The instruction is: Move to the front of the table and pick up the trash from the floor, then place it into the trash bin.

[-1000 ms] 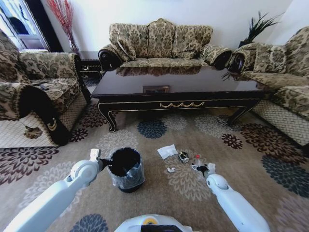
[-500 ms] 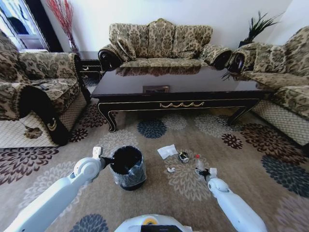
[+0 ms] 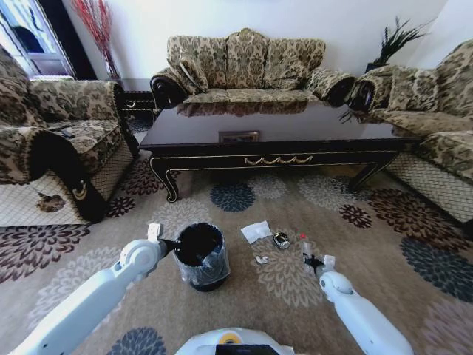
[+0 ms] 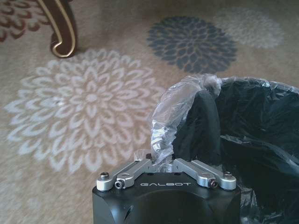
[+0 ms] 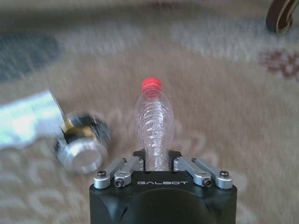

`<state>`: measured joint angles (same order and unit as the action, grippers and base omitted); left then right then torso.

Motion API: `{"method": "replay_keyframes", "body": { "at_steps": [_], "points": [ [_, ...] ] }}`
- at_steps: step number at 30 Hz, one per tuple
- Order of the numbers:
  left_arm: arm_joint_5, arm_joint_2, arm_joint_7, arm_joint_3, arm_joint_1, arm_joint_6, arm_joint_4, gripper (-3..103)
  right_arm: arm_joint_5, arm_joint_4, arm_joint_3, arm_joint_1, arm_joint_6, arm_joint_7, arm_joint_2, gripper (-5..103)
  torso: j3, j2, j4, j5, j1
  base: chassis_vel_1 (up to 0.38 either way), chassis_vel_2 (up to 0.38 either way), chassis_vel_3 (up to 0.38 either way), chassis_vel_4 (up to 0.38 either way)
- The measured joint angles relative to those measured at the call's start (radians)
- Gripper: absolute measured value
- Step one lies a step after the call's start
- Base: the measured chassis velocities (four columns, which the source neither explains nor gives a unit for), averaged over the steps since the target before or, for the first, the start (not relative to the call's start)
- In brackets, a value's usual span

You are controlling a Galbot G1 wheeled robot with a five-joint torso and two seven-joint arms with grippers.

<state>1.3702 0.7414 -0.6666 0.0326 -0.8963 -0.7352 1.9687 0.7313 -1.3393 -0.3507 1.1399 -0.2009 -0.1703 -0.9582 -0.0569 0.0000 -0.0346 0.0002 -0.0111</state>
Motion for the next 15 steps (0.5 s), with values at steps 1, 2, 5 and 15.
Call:
{"method": "replay_keyframes", "body": {
  "at_steps": [1,2,5,15],
  "points": [
    [0.000,0.000,0.000,0.000,0.000,0.000,0.000,3,0.000,0.000,0.000,0.000,0.000,0.000,0.000,22,0.000,0.000,0.0000,0.0000,0.000,0.000,0.000,0.000,0.000],
    [0.012,0.006,-0.002,-0.021,0.029,0.000,-0.008,3,0.001,-0.049,-0.016,0.024,0.003,-0.001,0.008,21,0.000,0.000,-0.0002,-0.0001,0.000,0.000,0.000,0.000,0.000],
    [0.034,0.027,-0.010,-0.079,0.104,0.000,-0.033,3,0.000,-0.172,-0.064,0.096,0.016,0.000,0.030,21,0.000,0.000,-0.0002,-0.0001,0.000,0.000,0.000,0.000,0.000],
    [0.140,0.197,-0.090,-0.399,0.404,0.000,-0.158,3,0.027,-0.648,-0.190,0.297,0.027,0.000,0.066,21,0.000,0.000,-0.0005,0.0000,0.000,0.000,0.000,0.000,0.000]
  ]
}}
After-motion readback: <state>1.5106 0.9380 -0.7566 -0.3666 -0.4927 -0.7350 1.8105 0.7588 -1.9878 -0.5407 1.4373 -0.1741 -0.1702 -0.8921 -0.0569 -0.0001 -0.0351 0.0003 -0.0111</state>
